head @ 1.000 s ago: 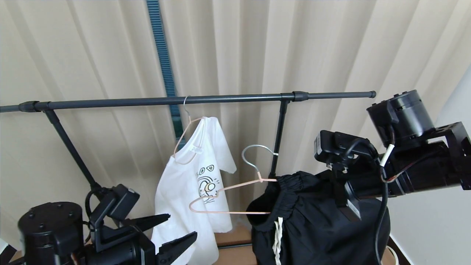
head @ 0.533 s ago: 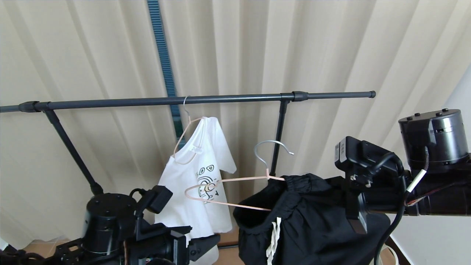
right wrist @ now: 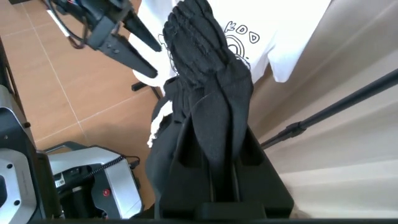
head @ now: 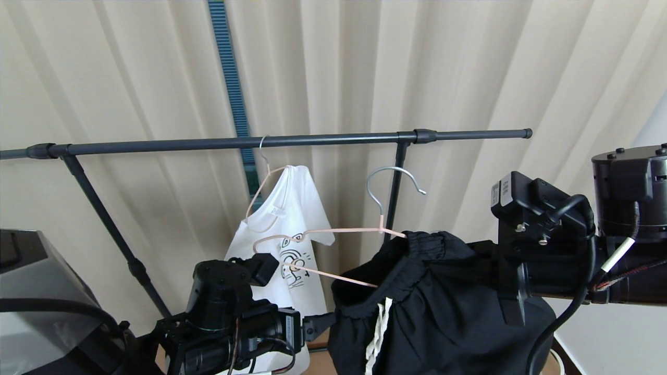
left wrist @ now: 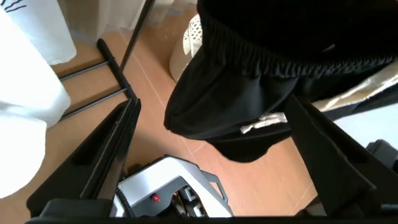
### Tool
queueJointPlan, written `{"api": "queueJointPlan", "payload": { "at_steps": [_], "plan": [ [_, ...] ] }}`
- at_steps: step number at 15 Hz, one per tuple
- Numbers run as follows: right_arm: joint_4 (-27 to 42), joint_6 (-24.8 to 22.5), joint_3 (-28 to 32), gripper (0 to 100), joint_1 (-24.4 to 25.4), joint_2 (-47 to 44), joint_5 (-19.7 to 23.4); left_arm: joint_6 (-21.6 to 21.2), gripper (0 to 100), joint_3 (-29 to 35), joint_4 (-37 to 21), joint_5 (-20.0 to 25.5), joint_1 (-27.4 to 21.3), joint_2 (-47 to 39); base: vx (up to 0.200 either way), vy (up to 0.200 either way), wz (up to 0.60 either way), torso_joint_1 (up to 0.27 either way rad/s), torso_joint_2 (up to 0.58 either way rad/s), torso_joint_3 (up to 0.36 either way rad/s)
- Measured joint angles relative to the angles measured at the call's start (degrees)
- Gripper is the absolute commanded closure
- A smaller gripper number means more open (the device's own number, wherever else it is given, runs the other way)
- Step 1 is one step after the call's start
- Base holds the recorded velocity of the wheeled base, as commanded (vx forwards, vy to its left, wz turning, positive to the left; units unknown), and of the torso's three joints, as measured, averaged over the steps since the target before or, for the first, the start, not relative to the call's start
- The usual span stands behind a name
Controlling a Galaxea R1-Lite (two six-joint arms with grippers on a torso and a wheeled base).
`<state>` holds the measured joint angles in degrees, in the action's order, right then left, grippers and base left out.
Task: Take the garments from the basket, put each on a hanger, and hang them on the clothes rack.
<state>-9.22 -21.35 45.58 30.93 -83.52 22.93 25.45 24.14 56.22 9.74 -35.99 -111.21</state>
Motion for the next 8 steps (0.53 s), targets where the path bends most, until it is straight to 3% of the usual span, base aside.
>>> {"api": "queueJointPlan", "payload": {
  "at_steps": [8],
  "plan": [
    [0.55,2.17,-0.33,100,3.17,2.07,0.00,0.18,0,8.69,0.00,-0.72,-0.01,-4.80,0.000,0.000,0.00,0.000,0.00,0.000]
  ]
}}
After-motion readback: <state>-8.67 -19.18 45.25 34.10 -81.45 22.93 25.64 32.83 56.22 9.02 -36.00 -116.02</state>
